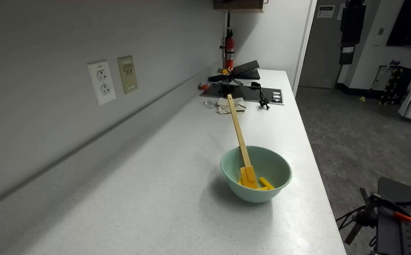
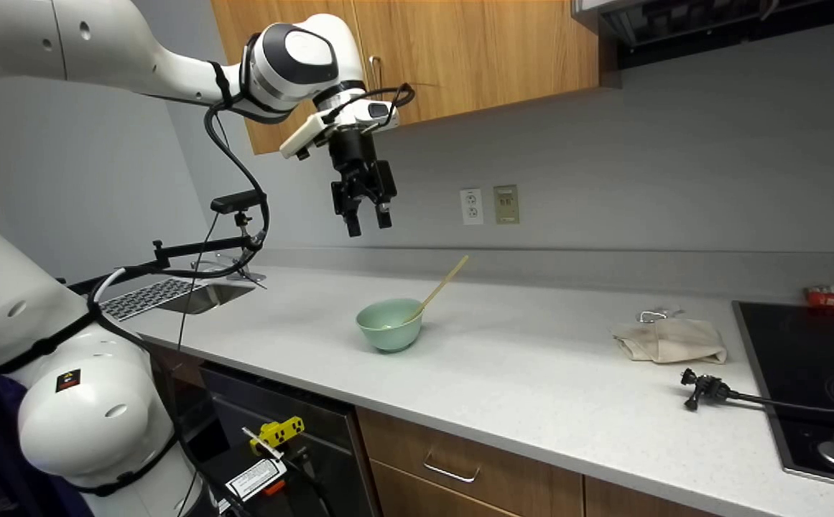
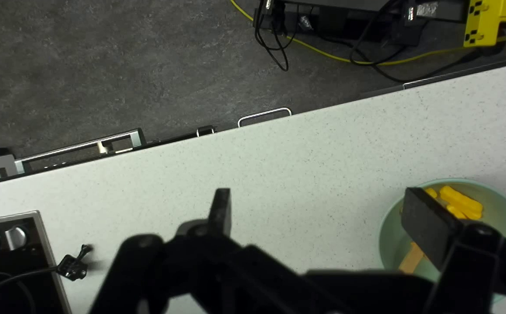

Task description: Use the wooden spoon to mix in the bowl

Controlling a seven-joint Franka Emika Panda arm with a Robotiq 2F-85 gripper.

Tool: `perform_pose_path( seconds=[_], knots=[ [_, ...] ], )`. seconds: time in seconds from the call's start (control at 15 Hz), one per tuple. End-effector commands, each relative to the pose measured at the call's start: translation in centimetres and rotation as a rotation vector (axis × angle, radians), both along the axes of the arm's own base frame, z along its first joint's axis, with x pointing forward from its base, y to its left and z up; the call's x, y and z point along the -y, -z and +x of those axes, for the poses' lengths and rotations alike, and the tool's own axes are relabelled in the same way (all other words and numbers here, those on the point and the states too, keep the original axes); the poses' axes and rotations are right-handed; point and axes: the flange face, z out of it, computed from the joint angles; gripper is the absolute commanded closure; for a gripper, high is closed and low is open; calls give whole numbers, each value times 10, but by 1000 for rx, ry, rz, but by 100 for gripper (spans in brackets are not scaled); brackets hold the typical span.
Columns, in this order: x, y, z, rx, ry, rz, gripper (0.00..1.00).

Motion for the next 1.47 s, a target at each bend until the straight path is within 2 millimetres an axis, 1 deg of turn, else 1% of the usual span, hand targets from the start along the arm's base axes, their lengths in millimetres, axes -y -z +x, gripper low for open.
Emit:
perform_pose_path(
  seconds=[0.0, 0.33, 0.53, 0.6, 0.73, 0.8, 0.87, 0.93, 1.0, 1.2, 1.27, 1.4],
  knots=[
    [0, 0, 0, 1, -2, 1, 0],
    [-2, 1, 1, 10, -1, 32, 0],
    [-3, 2, 1, 17, 32, 53, 0],
    [-24, 46, 17, 19, 37, 44, 0],
    [-32, 67, 25, 25, 67, 30, 0],
    [-19, 39, 14, 26, 42, 33, 0],
    [-26, 57, 19, 19, 50, 29, 0],
    [-30, 70, 23, 10, 55, 26, 0],
    [-32, 76, 26, 3, 59, 25, 0],
    [-32, 75, 27, 5, 60, 26, 0],
    [-33, 76, 28, 10, 61, 53, 0],
    [-35, 79, 37, 43, 109, 68, 0]
  ],
)
